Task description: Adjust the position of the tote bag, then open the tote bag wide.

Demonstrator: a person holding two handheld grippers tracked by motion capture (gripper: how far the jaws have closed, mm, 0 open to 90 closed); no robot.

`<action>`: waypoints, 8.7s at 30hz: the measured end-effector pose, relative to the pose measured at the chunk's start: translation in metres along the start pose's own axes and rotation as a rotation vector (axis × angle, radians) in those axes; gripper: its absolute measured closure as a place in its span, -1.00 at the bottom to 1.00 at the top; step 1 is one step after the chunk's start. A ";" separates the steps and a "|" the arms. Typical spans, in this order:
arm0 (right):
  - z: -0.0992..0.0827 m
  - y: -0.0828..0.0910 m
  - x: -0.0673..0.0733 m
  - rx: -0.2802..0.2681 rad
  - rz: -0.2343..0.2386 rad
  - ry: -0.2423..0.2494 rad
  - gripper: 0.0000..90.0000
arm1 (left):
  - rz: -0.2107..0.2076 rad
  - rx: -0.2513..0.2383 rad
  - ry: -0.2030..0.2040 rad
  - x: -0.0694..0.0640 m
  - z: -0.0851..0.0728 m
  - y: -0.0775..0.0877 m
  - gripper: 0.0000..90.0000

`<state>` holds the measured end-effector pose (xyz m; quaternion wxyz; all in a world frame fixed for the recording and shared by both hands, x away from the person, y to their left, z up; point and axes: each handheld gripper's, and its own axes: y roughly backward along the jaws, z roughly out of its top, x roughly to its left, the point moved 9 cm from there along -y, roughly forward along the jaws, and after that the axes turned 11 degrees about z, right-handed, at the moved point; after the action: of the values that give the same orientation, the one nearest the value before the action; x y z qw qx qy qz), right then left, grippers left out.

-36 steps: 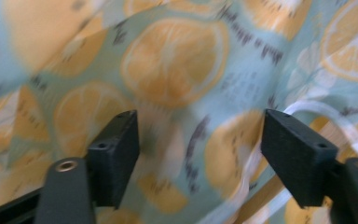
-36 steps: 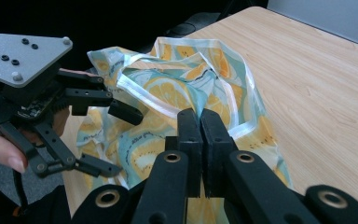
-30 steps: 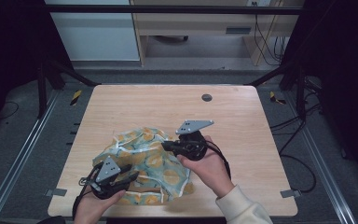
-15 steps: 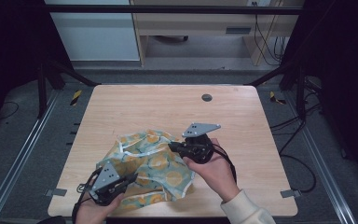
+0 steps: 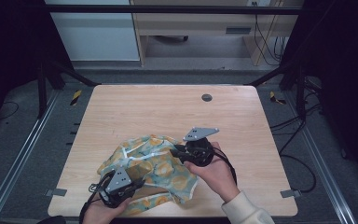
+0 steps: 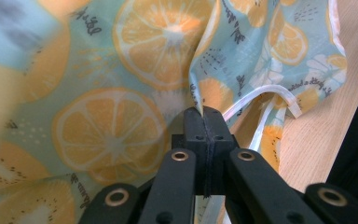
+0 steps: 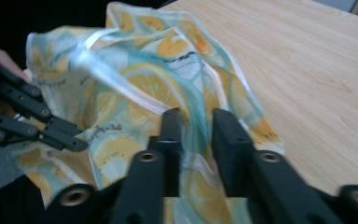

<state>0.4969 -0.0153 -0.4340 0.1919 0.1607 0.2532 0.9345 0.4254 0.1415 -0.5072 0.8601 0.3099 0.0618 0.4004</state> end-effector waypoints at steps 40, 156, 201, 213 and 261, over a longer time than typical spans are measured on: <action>0.036 -0.046 -0.032 0.083 -0.021 0.034 1.00 | -0.116 0.184 -0.087 -0.014 -0.032 -0.001 1.00; 0.036 -0.054 -0.030 0.033 0.004 -0.009 1.00 | -0.118 0.206 -0.183 0.002 -0.044 0.003 1.00; -0.041 -0.085 -0.149 0.130 -0.196 -0.221 1.00 | 0.000 0.283 -0.131 0.030 -0.058 -0.001 1.00; -0.048 -0.082 -0.165 0.140 -0.236 -0.254 1.00 | 0.007 0.274 -0.132 0.030 -0.057 0.001 1.00; -0.074 -0.025 -0.033 0.088 -0.104 -0.016 0.95 | 0.200 0.165 -0.039 0.078 -0.008 -0.039 0.90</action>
<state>0.5037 -0.0402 -0.5149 0.2352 0.1630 0.3003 0.9099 0.5001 0.1825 -0.5249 0.7884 0.3920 0.0468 0.4719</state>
